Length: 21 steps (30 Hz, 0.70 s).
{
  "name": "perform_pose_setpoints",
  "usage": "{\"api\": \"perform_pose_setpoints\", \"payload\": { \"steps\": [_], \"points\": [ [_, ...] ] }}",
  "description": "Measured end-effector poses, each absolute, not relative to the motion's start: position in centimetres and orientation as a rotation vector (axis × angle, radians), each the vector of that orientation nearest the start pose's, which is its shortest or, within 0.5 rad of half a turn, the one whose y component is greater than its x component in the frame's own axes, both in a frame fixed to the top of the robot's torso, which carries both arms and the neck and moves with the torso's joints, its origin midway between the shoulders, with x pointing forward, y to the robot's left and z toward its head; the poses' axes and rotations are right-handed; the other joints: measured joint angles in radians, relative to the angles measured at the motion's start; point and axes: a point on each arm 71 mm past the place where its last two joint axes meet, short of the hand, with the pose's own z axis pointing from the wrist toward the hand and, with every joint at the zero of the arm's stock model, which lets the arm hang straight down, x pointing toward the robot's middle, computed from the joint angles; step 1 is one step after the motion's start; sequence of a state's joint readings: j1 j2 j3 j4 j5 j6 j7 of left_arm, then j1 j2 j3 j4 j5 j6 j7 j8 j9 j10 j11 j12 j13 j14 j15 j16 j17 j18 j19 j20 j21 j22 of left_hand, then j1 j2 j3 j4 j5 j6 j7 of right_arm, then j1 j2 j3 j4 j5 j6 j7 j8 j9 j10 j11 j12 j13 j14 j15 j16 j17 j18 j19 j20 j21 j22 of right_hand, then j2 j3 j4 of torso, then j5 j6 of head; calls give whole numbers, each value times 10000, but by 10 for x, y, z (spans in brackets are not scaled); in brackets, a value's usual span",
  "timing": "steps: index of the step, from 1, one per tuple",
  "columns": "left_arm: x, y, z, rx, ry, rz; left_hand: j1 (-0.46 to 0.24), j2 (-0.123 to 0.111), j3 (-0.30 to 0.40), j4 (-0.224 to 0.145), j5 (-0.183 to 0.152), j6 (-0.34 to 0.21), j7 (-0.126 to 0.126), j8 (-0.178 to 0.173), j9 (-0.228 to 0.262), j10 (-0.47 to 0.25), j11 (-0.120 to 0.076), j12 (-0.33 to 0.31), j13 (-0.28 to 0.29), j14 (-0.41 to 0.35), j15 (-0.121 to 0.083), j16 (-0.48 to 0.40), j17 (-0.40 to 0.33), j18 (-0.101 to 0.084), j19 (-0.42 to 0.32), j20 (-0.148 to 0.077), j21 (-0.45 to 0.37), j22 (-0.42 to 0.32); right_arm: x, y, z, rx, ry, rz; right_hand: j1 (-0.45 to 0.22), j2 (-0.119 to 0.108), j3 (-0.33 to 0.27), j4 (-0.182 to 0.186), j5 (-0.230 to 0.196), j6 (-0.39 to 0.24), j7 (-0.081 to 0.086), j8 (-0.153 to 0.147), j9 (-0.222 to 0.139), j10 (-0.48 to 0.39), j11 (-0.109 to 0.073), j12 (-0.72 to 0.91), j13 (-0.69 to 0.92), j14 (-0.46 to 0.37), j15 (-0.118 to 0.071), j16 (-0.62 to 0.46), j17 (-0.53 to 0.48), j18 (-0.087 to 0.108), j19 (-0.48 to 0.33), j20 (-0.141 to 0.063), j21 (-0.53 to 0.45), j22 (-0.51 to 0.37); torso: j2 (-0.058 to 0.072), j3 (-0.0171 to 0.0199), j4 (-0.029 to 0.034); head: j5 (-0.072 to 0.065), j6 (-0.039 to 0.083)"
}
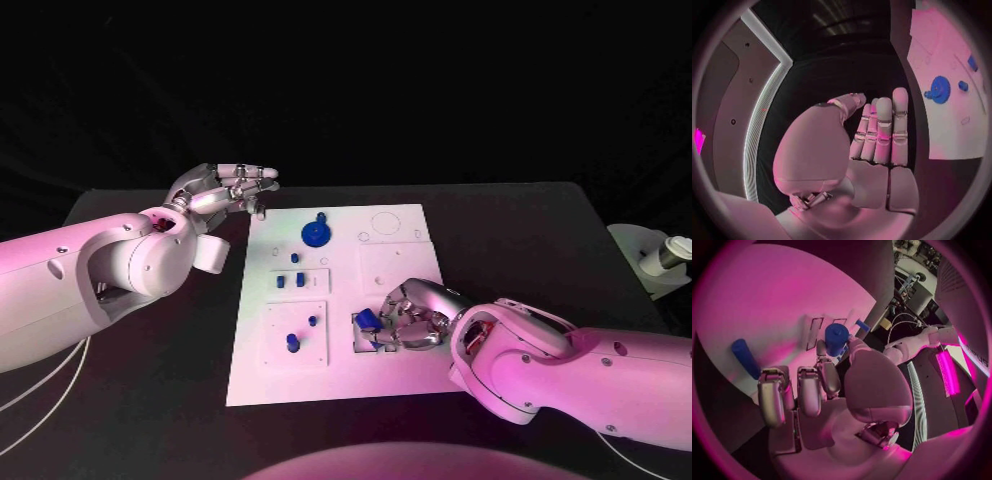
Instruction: Assemble the parts on the task board
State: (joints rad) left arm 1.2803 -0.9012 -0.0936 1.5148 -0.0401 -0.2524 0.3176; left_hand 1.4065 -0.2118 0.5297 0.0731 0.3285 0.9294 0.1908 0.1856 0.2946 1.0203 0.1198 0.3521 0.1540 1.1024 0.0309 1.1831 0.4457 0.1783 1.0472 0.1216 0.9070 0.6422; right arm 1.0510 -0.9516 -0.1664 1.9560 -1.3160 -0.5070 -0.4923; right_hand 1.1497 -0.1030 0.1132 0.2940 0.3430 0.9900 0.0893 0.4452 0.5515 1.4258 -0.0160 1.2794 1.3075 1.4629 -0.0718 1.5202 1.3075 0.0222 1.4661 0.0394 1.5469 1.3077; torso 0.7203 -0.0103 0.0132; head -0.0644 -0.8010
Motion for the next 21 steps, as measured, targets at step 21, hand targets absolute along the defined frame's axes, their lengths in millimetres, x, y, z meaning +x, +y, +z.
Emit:
{"api": "perform_pose_setpoints", "payload": {
  "steps": [21],
  "points": [
    [496, 238, -163, -10662, 15010, -14839, 0, 0, 0, 0, 0, -37, 37, 0, -8, -36, 36, 40, 7, 0, 0, 0, 1, 1, 37, 37, 0, 1, 353, -159, -252, 2122, 19684, 6551, -1325, -171, -1982, 34, -2911, 297, -377, 273, 167, 54, -54, -213, 7, 37, -36, 0, -1, 0, 1, -72, -156, -2, 4, 7, -9, 60, 20]
  ]
}}
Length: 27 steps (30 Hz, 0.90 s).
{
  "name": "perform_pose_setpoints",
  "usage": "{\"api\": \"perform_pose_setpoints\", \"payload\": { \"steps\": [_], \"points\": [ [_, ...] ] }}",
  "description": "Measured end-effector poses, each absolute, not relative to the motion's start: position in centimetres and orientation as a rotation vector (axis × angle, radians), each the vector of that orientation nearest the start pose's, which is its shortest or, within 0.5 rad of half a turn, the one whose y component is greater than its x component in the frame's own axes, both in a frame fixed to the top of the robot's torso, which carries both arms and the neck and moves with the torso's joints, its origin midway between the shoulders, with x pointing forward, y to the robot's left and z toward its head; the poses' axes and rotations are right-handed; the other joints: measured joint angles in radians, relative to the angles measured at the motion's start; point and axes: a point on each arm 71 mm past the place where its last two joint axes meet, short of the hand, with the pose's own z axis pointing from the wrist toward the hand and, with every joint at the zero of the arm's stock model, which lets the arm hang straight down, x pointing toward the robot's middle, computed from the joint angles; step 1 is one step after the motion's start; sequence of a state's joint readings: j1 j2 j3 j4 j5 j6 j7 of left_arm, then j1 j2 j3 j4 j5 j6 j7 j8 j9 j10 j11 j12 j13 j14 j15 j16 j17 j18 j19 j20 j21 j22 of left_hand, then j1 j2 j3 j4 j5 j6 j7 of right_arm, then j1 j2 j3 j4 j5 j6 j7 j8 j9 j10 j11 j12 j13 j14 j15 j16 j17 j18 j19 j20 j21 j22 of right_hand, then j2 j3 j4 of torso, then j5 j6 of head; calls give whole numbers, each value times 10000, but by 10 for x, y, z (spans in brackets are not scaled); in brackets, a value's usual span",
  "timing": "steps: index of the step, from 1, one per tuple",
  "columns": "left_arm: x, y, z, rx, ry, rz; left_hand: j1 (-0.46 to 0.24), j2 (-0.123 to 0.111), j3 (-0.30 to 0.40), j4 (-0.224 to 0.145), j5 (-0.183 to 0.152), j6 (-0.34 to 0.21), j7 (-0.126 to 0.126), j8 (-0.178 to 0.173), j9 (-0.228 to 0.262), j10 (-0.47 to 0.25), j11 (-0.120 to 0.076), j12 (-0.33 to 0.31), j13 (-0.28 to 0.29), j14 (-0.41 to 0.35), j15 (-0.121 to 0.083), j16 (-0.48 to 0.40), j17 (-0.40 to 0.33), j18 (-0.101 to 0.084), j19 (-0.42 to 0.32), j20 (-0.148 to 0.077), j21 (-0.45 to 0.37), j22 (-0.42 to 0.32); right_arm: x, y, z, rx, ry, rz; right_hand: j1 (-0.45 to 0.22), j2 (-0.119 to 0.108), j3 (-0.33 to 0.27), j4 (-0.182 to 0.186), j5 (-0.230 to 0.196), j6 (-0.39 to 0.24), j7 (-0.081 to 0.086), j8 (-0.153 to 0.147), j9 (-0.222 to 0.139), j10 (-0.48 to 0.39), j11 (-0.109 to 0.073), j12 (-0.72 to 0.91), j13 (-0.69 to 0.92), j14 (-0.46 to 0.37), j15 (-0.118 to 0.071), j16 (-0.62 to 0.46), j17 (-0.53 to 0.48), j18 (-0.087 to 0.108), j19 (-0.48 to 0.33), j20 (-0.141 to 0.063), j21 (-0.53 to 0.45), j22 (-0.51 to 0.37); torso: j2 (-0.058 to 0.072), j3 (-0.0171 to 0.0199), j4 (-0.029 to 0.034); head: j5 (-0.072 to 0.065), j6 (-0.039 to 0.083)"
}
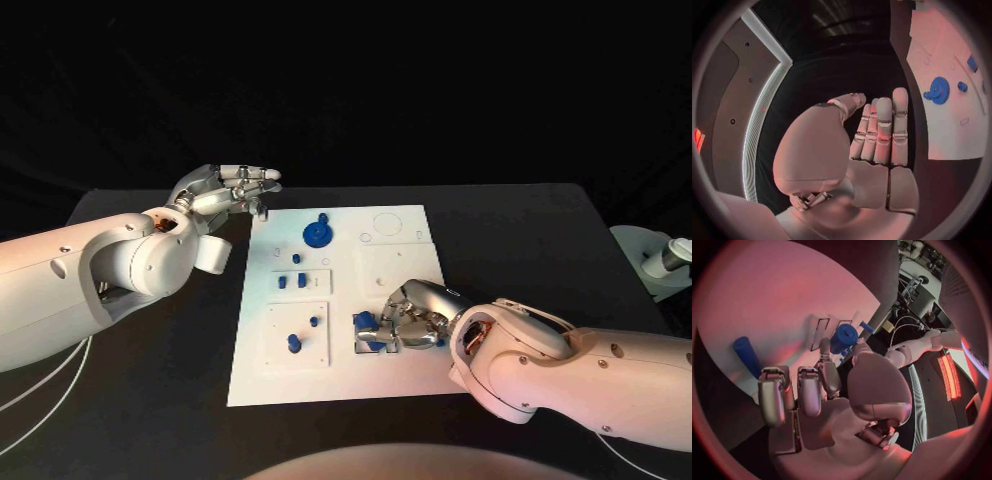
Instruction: Assemble the parts on the task board
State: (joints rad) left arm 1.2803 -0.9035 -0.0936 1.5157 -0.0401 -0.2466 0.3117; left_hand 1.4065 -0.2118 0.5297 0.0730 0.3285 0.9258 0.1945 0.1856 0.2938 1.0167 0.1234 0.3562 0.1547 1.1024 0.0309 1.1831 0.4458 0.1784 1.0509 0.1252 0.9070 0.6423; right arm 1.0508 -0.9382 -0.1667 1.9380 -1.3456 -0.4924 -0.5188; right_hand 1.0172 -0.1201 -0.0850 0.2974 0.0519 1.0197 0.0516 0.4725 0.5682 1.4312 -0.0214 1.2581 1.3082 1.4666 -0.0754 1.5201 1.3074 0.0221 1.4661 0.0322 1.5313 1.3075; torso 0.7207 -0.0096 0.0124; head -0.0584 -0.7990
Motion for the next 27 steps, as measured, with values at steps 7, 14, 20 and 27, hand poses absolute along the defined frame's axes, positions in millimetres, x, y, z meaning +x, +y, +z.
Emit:
{"api": "perform_pose_setpoints", "payload": {
  "steps": [7, 14, 20, 27],
  "points": [
    [496, 239, -164, -10680, 15054, -14832, 0, 0, 0, 0, 0, 0, 0, 0, 1, -36, -36, 6, 13, 32, 33, 0, 1, 0, 23, 23, 0, 0, 353, -158, -251, 2041, 19567, 6498, -221, -221, -730, 14, 0, -100, 31, 75, 47, -39, 38, -147, 0, 0, 0, -39, -1, 0, 0, 0, -123, 0, 0, -2, 0, 1, 15],
    [496, 239, -164, -10698, 15094, -14825, 0, 0, 0, 0, 0, -34, -34, 0, -9, -71, -2, 38, 14, 35, 35, 0, 1, 0, 36, 36, 0, 1, 350, -159, -248, 1979, 19448, 6555, -252, -252, -803, 21, 0, -100, 31, 99, 65, -39, 38, -174, -1, -1, 1, -39, -1, 0, 0, 1, -124, -1, 0, 5, -4, -4, 24],
    [495, 240, -164, -10716, 15117, -14806, 0, 0, 0, 0, 0, -34, -34, 0, -8, -71, -2, 38, 13, 35, 35, 0, 1, 0, 36, 36, 0, 1, 347, -164, -246, 1969, 19369, 6638, 781, 790, -483, -49, 377, -100, 31, 188, 87, -15, 14, 30, -1, -1, 1, 7, -1, 0, 0, 1, 41, -1, -1, 9, -10, 16, -11],
    [495, 240, -164, -10730, 15144, -14797, 0, 0, 0, 0, 0, -69, 0, 0, -8, -71, -2, 38, 13, 35, 35, 0, 1, 0, 36, 36, 0, 1, 345, -169, -244, 1890, 19324, 6743, 2244, 784, -448, -125, 933, -136, -6, 188, 15, 28, 29, 47, 31, -1, 1, 7, -2, 0, -1, 2, 41, -2, -3, 8, -10, 31, -25]
  ]
}}
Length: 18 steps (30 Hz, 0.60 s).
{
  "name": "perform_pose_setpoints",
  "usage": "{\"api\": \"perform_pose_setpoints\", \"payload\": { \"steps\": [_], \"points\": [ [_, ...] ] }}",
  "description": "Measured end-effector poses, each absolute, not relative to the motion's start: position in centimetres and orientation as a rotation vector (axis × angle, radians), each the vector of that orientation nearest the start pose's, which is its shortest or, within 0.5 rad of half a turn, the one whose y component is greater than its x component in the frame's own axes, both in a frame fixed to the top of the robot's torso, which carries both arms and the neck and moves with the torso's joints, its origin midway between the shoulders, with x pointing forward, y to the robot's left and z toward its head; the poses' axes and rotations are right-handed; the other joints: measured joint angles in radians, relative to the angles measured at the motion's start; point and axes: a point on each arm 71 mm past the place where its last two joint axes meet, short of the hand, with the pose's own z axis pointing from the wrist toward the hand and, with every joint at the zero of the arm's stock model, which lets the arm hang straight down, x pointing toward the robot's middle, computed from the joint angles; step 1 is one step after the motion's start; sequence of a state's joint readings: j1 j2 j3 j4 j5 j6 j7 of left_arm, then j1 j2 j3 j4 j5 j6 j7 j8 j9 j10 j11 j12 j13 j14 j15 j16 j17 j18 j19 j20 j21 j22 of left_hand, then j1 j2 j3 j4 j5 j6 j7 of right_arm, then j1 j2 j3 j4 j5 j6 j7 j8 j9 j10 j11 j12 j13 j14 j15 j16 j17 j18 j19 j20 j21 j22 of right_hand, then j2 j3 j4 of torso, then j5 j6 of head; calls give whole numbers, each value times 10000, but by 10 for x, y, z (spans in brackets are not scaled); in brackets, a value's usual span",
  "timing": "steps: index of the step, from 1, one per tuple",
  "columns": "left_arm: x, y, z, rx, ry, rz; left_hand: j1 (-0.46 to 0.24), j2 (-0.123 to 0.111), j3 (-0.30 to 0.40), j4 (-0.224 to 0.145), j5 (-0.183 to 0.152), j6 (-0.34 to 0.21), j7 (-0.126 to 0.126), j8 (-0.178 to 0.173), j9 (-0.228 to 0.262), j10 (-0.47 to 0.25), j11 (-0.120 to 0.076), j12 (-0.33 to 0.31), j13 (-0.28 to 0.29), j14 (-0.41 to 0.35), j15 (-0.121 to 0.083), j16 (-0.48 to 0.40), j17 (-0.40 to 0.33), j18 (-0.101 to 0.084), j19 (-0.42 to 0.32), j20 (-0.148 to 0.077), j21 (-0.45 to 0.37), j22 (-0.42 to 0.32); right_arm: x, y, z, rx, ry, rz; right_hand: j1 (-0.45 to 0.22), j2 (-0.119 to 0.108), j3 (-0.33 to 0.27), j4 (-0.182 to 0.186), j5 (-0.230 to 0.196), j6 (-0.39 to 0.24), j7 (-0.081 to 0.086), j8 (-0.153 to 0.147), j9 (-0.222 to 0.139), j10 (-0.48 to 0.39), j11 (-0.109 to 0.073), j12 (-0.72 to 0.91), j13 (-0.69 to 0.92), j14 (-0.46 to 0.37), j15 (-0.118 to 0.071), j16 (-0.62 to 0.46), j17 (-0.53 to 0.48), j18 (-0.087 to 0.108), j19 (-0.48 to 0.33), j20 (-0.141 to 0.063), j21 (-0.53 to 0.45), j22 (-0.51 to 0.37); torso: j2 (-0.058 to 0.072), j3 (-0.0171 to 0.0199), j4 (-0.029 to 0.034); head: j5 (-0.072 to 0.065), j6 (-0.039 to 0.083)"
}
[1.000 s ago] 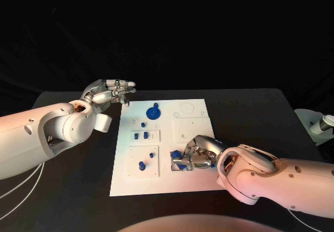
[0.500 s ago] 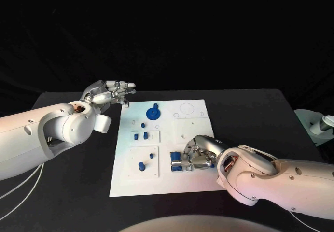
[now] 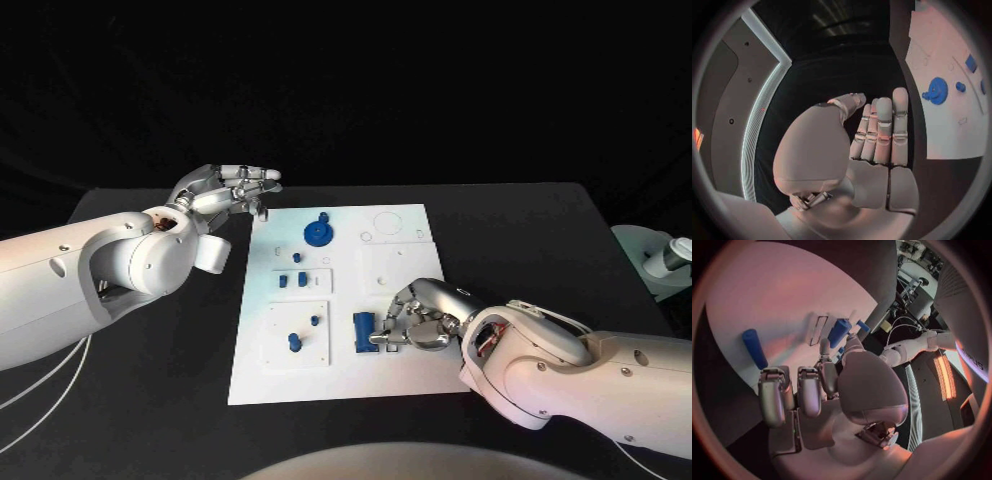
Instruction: Assemble the parts on the task board
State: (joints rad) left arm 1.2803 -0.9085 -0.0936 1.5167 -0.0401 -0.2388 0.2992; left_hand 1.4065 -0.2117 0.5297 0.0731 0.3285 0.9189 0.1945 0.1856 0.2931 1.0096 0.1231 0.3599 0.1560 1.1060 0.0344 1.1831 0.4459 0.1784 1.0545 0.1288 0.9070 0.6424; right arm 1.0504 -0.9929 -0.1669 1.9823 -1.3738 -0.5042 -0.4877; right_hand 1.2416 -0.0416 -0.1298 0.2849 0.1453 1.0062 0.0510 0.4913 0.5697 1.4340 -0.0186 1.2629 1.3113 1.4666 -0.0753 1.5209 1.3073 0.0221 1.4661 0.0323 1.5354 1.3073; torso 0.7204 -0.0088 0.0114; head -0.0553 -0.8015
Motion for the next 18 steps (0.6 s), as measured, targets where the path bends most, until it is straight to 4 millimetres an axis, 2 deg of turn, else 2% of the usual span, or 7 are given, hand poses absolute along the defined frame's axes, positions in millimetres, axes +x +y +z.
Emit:
{"api": "perform_pose_setpoints", "payload": {
  "steps": [5, 15, 18],
  "points": [
    [495, 240, -164, -10736, 15158, -14795, 0, 0, 0, 0, 0, 0, 0, 0, 0, 0, 0, 0, 0, 0, 0, 0, 0, 0, 0, 0, 0, 0, 345, -171, -244, 1833, 19302, 6784, 292, -22, 0, 0, -40, 0, 0, 0, -25, 7, 9, 20, 10, 0, 1, 37, 0, -1, 0, 0, 37, 8, -1, -1, 0, -8, 13],
    [495, 240, -165, -10742, 15179, -14789, 0, 0, 0, 0, 0, 0, 0, 0, 1, 1, 0, 0, -1, 0, 0, 0, 0, 0, 0, 0, 0, 0, 344, -167, -244, 1615, 19358, 6941, 384, -39, 0, 0, -40, 0, 0, 0, -36, 44, -26, 77, -24, 0, 0, 37, 8, 0, 0, 0, 37, 7, -1, -8, 12, 14, 7],
    [495, 240, -165, -10743, 15183, -14789, 0, 0, 0, 0, 0, 0, 0, 0, 1, 1, 1, 0, -2, 0, 0, 0, 0, 0, 0, 0, 0, 0, 345, -166, -244, 1550, 19391, 6930, 457, -112, 0, 0, -40, 0, 0, 0, -48, 44, -26, 78, -39, 0, 1, 36, 8, 0, 0, 0, 78, 7, 0, -14, 12, 29, -12]
  ]
}}
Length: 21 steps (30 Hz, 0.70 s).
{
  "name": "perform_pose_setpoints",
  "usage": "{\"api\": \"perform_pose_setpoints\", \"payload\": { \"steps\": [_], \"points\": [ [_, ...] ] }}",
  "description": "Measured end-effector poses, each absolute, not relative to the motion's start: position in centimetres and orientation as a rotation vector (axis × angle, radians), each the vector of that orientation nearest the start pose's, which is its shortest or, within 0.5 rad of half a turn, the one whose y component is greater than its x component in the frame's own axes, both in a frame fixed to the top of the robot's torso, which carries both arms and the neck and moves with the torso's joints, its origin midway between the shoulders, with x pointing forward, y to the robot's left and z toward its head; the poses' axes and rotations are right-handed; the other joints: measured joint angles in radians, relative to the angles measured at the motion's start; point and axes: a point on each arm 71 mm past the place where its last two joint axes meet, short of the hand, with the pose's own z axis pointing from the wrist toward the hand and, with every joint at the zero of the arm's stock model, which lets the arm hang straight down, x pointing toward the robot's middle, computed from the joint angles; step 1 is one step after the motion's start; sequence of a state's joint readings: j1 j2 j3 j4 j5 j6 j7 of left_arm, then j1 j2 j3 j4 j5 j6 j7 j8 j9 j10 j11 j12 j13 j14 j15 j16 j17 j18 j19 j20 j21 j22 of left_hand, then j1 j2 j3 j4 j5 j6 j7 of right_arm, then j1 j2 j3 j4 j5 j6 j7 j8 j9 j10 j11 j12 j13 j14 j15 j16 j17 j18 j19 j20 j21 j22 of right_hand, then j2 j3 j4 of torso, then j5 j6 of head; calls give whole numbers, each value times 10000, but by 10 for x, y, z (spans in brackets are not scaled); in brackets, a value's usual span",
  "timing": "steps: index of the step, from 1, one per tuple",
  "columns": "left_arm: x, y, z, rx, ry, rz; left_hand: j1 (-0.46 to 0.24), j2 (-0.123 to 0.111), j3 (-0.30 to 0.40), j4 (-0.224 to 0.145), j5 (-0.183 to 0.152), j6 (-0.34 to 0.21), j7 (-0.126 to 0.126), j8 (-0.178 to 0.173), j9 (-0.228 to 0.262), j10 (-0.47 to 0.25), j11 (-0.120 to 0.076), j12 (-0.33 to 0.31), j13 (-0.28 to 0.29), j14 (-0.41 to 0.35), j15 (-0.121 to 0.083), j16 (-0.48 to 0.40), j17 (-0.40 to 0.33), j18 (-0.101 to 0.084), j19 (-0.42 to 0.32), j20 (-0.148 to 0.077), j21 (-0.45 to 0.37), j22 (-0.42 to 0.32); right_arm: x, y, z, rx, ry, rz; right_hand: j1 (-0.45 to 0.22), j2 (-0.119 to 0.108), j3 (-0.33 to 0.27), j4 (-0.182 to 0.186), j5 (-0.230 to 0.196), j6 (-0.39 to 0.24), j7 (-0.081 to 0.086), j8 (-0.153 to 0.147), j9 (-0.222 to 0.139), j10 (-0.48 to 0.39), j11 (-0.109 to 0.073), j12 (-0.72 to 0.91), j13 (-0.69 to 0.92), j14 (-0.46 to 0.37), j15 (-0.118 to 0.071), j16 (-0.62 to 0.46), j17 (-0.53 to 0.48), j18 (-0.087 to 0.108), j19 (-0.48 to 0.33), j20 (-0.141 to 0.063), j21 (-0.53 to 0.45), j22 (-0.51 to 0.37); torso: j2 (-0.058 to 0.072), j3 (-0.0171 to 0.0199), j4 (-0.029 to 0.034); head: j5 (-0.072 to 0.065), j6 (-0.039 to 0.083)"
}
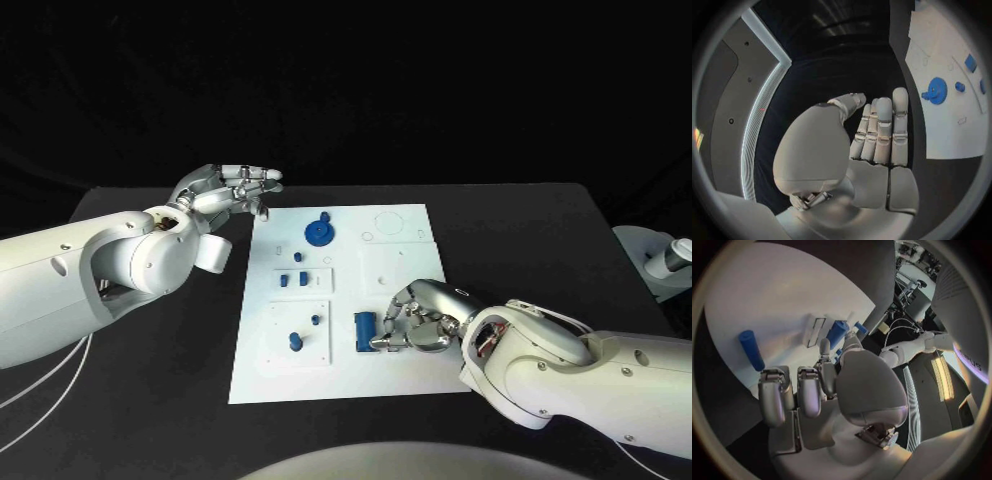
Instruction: Assemble the parts on the task board
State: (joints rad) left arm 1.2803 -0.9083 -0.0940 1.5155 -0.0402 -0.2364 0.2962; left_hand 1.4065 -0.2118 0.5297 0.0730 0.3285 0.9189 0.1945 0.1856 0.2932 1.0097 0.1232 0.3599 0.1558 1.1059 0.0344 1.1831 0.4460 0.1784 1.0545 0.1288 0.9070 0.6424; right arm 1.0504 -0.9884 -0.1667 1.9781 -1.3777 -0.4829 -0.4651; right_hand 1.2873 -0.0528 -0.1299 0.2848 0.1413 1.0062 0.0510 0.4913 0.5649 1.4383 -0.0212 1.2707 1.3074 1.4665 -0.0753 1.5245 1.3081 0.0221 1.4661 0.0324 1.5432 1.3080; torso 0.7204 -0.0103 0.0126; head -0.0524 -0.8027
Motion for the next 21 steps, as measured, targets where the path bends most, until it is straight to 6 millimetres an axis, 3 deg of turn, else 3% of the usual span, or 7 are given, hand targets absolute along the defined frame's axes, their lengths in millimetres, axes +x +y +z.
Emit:
{"api": "perform_pose_setpoints", "payload": {
  "steps": [9, 21],
  "points": [
    [495, 241, -165, -10750, 15191, -14779, 6, 7, 0, 0, 0, 0, 0, 0, 1, 0, 0, 0, 11, 0, 0, 0, -10, 0, -1, 0, 0, 0, 346, -161, -245, 1295, 19429, 6964, 385, -69, -22, -22, 0, 0, 0, 0, -28, 89, -18, 118, 38, 0, 1, 35, -1, 0, 0, 0, 38, -1, 0, -6, 11, 24, -31],
    [495, 242, -165, -10761, 15196, -14765, 41, 41, 0, 0, 0, 0, -1, 0, 1, 1, 0, 0, 10, 0, 0, 0, -9, 0, -1, 0, 0, 0, 348, -159, -246, 1174, 19311, 6783, 556, 28, -20, -19, 1, 81, -72, -1, -51, 101, -11, 275, 51, -32, -39, 73, -2, 1, 0, 1, 107, -3, 2, -1, 0, 46, -50]
  ]
}}
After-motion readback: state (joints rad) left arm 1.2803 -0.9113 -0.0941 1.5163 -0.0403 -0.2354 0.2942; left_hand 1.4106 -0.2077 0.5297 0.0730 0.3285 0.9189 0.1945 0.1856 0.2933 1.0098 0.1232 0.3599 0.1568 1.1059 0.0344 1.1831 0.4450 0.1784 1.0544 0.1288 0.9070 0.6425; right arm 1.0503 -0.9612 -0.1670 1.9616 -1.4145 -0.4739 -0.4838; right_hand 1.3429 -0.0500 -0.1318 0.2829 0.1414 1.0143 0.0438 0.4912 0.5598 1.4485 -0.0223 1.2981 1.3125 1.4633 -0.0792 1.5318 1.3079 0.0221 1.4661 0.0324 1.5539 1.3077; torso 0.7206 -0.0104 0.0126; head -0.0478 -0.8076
